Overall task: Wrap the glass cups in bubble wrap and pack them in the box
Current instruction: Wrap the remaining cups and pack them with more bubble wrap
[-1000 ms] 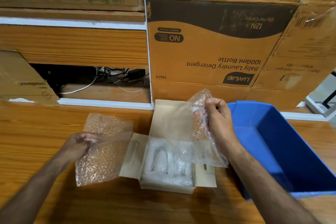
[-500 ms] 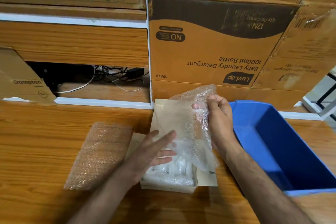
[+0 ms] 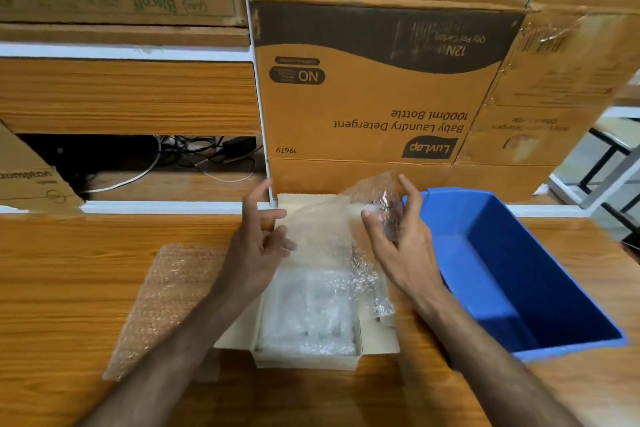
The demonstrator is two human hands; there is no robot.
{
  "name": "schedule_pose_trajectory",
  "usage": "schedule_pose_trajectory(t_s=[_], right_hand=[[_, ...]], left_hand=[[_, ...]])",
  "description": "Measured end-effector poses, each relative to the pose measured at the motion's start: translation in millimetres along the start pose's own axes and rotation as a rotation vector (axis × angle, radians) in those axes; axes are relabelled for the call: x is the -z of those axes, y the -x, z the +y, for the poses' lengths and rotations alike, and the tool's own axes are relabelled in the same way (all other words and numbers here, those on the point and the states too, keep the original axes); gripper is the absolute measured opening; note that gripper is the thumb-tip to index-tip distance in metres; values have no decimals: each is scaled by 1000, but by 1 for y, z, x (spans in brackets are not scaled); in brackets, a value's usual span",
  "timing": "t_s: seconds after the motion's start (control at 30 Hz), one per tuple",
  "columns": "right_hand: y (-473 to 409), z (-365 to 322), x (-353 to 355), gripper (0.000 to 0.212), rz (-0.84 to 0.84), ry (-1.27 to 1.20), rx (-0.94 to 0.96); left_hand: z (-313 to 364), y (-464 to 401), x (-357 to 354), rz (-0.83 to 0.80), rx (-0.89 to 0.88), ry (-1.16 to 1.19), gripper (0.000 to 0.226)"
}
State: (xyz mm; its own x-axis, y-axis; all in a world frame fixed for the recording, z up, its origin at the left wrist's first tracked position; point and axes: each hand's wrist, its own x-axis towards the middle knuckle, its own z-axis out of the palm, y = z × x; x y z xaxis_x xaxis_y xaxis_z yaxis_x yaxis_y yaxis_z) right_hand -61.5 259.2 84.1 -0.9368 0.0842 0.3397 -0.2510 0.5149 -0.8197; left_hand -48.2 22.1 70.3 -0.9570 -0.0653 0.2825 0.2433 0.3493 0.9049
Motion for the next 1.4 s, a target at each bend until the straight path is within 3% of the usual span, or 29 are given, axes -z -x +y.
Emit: schedule_pose_trajectory(t_s=[0.1, 0.17, 0.27, 0.33, 0.5, 0.57, 0.63, 0.67, 0.73, 0.87, 0.93, 1.03, 1.2, 1.33, 1.4], right_hand=[[1, 11, 3, 84, -126, -186, -63], [0, 18, 3, 79, -196, -297, -106], [-6, 23, 2, 48, -204, -362, -136], [-12, 28, 4, 25, -192, -362, -154], [-20, 18, 11, 20, -233, -413, -251], [-20, 10, 20, 32, -368, -468, -297], [-22, 10, 28, 55, -508, -313, -235], [-22, 5, 29, 57, -533, -183, -193], [-23, 4, 23, 40, -477, 45, -86], [-32, 7, 24, 1, -401, 59, -106], [-38, 5, 28, 13, -482, -21, -195], [-42, 0, 35, 18, -552, -142, -309], [-38, -3, 35, 34, -501, -395, -332], [-30, 5, 21, 31, -433, -518, -281], [-26, 8, 20, 28, -475, -546, -275]], left_hand=[[-5, -5, 1, 4, -44, -34, 33], [-8, -7, 2, 17, 7, -48, 17], [-17, -13, 4, -11, 155, -71, 32], [-16, -16, 6, -45, 304, 61, 37], [-11, -24, 19, -113, 581, 514, 28], [-7, -23, 25, -133, 560, 572, 28], [-3, -22, 29, -169, 485, 507, 49], [-1, -21, 31, -181, 437, 413, 59], [3, -21, 32, -169, 339, 168, 66], [10, -21, 31, -100, 79, -351, 32], [11, -22, 34, -92, -7, -406, 11], [9, -25, 40, -151, 46, -274, 5], [18, -21, 34, -177, 151, 110, 23], [13, -16, 31, -116, 148, 190, 30], [9, -17, 32, -87, 145, 202, 27]])
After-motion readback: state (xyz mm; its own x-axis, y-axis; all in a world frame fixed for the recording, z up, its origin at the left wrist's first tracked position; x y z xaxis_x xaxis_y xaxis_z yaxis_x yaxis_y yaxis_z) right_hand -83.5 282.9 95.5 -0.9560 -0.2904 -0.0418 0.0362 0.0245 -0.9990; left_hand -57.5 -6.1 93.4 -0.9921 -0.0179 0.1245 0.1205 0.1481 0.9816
